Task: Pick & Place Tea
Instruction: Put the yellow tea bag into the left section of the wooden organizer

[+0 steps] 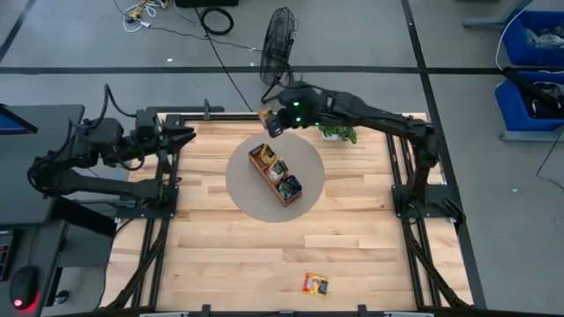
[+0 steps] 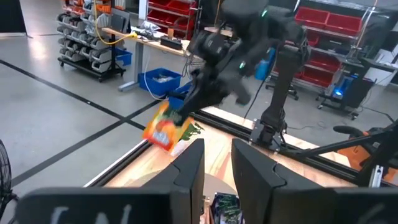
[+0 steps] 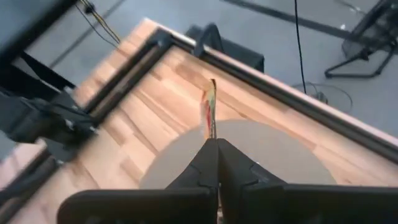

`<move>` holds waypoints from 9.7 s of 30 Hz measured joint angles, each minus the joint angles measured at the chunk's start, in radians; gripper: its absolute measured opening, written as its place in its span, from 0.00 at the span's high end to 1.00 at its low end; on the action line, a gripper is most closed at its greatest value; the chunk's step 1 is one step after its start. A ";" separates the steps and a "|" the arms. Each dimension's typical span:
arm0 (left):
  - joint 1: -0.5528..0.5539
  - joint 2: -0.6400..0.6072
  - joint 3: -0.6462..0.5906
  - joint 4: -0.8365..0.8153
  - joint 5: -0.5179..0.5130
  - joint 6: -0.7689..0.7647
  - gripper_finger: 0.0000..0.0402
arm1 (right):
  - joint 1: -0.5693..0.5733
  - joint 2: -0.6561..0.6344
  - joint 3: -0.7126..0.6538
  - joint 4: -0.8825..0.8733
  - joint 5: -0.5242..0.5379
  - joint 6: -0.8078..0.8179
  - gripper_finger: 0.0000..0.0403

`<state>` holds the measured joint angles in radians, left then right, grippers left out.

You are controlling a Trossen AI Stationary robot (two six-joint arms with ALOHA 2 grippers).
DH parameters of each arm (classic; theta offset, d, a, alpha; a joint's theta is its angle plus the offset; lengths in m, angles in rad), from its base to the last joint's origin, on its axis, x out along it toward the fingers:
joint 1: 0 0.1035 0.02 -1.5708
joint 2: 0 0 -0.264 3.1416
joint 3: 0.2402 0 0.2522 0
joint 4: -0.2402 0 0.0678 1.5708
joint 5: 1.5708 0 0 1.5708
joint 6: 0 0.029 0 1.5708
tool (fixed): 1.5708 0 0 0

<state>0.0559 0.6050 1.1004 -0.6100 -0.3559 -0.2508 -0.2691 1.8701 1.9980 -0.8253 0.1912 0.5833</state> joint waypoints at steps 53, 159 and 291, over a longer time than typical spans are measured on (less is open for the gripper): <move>0.000 0.001 0.000 -0.011 0.001 -0.003 0.79 | -0.005 0.368 -0.037 -0.008 -0.146 0.008 1.00; 0.000 0.039 0.001 -0.063 -0.029 -0.132 0.79 | 0.583 -0.953 -1.476 0.690 -0.386 0.721 0.94; -0.008 0.049 0.000 -0.227 0.064 -0.004 0.79 | 0.997 0.068 -0.635 0.127 0.166 0.425 0.27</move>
<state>0.0475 0.6544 1.1002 -0.8366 -0.2920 -0.2551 0.7280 1.9377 1.3633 -0.6984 0.3577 1.0083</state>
